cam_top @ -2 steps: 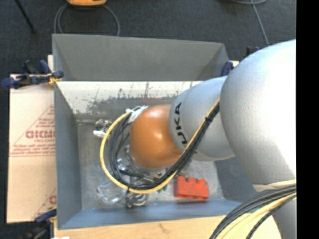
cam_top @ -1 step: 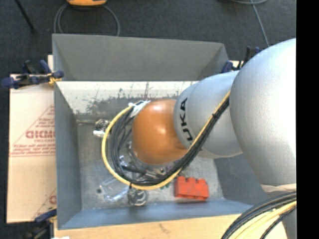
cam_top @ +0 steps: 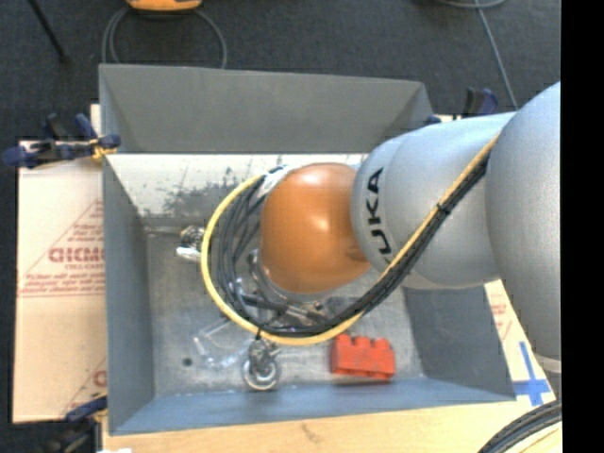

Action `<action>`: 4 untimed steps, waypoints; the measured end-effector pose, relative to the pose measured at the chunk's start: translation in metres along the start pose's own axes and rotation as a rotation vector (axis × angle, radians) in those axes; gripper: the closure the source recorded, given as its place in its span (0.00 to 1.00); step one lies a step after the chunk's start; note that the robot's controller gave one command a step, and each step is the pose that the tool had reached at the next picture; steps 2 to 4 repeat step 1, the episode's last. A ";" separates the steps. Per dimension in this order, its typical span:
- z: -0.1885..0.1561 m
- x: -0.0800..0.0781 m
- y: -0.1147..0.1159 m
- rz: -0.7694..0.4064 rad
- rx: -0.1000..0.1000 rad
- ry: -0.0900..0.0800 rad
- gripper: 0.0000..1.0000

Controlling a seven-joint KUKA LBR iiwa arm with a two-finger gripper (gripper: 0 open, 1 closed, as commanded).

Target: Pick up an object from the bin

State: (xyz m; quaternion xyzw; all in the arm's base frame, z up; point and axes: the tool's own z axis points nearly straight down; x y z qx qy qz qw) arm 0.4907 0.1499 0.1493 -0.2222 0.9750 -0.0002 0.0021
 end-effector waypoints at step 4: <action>-0.039 -0.001 -0.001 0.008 0.000 0.000 1.00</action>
Offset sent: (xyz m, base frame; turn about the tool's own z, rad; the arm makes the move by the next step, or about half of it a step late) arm 0.0001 0.0001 0.0372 0.0000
